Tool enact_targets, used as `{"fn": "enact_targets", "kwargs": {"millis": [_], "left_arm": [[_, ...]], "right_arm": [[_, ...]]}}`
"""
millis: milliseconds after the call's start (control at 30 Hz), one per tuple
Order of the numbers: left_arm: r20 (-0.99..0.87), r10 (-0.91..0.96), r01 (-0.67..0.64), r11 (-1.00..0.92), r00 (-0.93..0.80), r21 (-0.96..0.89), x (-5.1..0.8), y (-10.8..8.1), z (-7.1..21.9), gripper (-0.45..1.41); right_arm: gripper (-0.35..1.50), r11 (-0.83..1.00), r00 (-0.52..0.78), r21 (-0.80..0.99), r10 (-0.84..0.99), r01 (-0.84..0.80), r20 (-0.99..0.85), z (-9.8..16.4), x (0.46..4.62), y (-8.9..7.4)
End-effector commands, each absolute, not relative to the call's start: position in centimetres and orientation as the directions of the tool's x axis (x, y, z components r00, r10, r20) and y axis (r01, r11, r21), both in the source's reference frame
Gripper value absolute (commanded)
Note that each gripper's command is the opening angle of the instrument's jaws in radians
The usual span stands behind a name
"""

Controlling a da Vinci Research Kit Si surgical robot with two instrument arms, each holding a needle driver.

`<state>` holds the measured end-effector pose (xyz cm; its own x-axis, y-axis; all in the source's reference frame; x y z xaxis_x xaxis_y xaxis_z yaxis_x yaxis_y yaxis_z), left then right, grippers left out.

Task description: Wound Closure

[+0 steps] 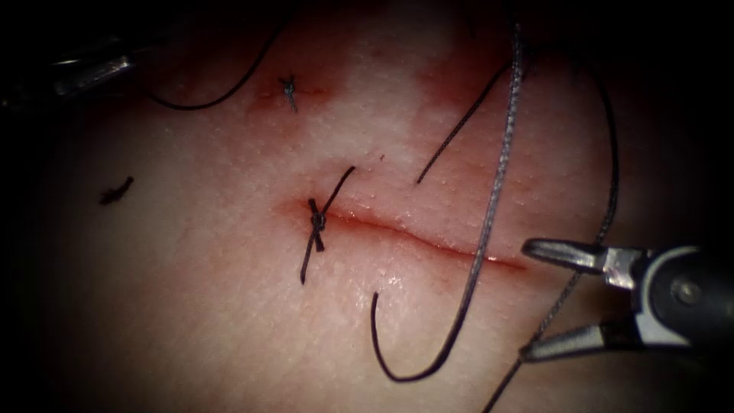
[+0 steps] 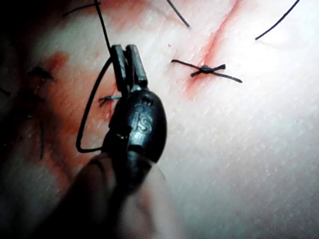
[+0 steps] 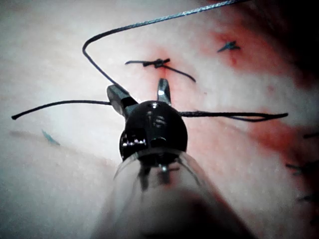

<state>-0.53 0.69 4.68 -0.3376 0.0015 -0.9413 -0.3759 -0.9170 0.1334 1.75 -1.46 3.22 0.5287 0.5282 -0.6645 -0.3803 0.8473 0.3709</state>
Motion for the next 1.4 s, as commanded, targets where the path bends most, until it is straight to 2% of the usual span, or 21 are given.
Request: {"fn": "enact_targets", "kwargs": {"millis": [33, 333, 533, 667, 833, 867, 1133, 1233, 1333, 1400], "left_arm": [[-0.942, 0.001, -0.375, -0.917, -0.337, 0.133, -0.59, 0.7, 4.7, -0.45], [-0.942, 0.001, -0.376, -0.917, -0.337, 0.133, -0.59, 0.7, 4.7, -0.45], [-0.941, 0.001, -0.376, -0.917, -0.337, 0.133, -0.59, 0.7, 4.7, -0.45], [-0.941, 0.001, -0.376, -0.917, -0.337, 0.133, -0.59, 0.7, 4.7, -0.45], [-0.941, 0.001, -0.376, -0.917, -0.337, 0.133, -0.59, 0.7, 4.7, -0.45], [-0.941, 0.001, -0.376, -0.917, -0.337, 0.133, -0.59, 0.7, 4.7, -0.45], [-0.942, 0.007, -0.378, -0.917, -0.335, 0.128, -0.59, 0.7, 4.7, -0.45], [-0.942, 0.007, -0.378, -0.917, -0.335, 0.128, -0.59, 0.7, 4.7, -0.45], [-0.942, 0.007, -0.378, -0.917, -0.335, 0.128, -0.59, 0.7, 4.7, -0.45], [-0.942, 0.007, -0.378, -0.917, -0.335, 0.128, -0.59, 0.7, 4.7, -0.45]], "right_arm": [[0.96, 0.843, 0.541, 0.344, 0.531, -0.414, -0.652, 3.3, 1.87, -1.4], [0.88, 0.827, 0.604, 0.283, 0.552, -0.486, -0.575, 3.7, 2.0, -1.5], [1.06, 0.83, 0.637, 0.246, 0.546, -0.5, -0.545, 4.0, 2.26, -1.7], [1.3, 0.876, 0.687, 0.171, 0.462, -0.45, -0.561, 4.2, 2.47, -1.9], [1.31, 0.916, 0.657, 0.165, 0.379, -0.365, -0.652, 4.4, 2.72, -2.0], [1.36, 0.923, 0.651, 0.146, 0.356, -0.355, -0.671, 4.4, 2.77, -2.0], [1.33, 0.955, 0.582, 0.099, 0.251, -0.28, -0.774, 4.6, 3.02, -2.2], [1.11, 0.959, 0.565, 0.089, 0.233, -0.27, -0.792, 4.6, 3.09, -2.2], [-0.35, 0.959, 0.582, 0.062, 0.218, -0.276, -0.784, 4.6, 3.03, -2.3], [-0.35, 0.954, 0.616, 0.014, 0.205, -0.3, -0.76, 4.6, 2.95, -2.3]]}}
